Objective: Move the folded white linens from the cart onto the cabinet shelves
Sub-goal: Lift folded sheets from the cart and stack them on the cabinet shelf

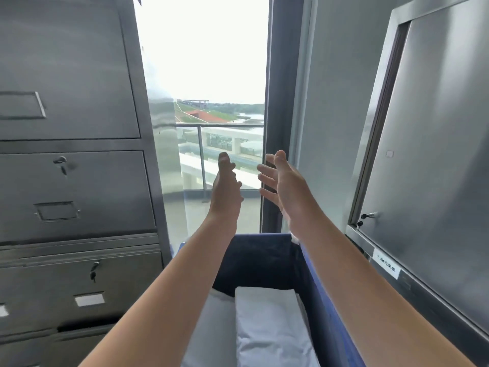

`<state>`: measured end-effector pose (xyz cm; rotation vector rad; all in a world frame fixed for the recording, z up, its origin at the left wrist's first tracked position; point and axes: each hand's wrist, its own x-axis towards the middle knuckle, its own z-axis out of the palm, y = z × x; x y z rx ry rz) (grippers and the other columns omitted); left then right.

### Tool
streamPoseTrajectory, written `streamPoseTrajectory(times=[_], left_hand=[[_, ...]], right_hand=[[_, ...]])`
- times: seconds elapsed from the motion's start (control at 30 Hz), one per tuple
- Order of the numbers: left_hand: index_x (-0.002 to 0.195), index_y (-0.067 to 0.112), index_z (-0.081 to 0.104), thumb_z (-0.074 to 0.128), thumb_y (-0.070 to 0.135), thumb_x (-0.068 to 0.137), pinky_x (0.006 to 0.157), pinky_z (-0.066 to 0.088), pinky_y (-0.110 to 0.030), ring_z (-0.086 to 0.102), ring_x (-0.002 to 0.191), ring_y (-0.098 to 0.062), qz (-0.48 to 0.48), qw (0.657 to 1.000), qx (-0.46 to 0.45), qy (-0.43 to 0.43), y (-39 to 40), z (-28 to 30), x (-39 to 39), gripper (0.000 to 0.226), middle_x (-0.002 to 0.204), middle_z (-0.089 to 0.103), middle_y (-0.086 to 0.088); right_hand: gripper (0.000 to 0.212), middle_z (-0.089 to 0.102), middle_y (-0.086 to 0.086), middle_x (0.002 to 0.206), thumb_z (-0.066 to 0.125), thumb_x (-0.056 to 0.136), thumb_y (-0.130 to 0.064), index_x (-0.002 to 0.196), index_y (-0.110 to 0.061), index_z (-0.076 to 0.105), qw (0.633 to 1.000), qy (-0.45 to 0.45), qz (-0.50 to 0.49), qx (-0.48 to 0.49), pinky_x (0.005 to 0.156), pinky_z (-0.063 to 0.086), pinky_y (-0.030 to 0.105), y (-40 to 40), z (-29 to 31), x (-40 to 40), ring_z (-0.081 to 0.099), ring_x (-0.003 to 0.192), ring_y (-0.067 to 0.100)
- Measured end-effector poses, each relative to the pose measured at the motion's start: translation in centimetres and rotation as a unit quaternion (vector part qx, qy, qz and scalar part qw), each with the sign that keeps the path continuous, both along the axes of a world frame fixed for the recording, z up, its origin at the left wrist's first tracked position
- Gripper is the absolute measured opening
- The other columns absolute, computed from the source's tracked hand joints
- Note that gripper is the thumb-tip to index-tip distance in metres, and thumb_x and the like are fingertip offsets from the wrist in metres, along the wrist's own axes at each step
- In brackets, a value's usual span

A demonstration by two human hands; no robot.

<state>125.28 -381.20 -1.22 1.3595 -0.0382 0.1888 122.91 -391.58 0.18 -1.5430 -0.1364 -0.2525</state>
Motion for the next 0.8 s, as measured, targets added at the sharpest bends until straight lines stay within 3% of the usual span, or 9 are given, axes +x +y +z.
streamPoseTrajectory(times=[0.3, 0.63, 0.8], left_hand=[[0.143, 0.020, 0.048, 0.018, 0.061, 0.103, 0.113, 0.038, -0.052, 0.050, 0.131, -0.026, -0.025, 1.000, -0.012, -0.011, -2.2, 3.4, -3.3, 0.066, 0.149, 0.047, -0.008], [0.147, 0.021, 0.044, 0.018, 0.060, 0.103, 0.116, 0.034, -0.051, 0.046, 0.137, -0.025, -0.085, 0.996, 0.007, -0.039, -10.9, 5.6, -7.6, 0.065, 0.153, 0.044, -0.005], [0.148, 0.019, 0.043, 0.016, 0.058, 0.104, 0.116, 0.032, -0.051, 0.045, 0.137, -0.026, -0.123, 0.991, 0.011, -0.051, -15.2, 6.0, -9.3, 0.065, 0.155, 0.041, -0.007]], right_hand=[[0.054, 0.051, 0.004, 0.146, 0.027, 0.105, -0.049, 0.148, -0.018, 0.039, 0.999, -0.034, -0.030, 0.017, 0.112, 0.041, 0.043, -3.0, 2.8, -3.9, 0.051, 0.131, 0.020], [0.057, 0.053, 0.003, 0.145, 0.027, 0.105, -0.051, 0.149, -0.018, 0.041, 0.996, -0.048, -0.070, 0.034, 0.110, 0.043, 0.041, -11.1, 4.0, -7.6, 0.052, 0.129, 0.017], [0.057, 0.053, 0.003, 0.145, 0.027, 0.103, -0.054, 0.146, -0.021, 0.044, 0.991, -0.061, -0.109, 0.043, 0.112, 0.041, 0.047, -15.5, 4.1, -9.3, 0.051, 0.132, 0.019]])
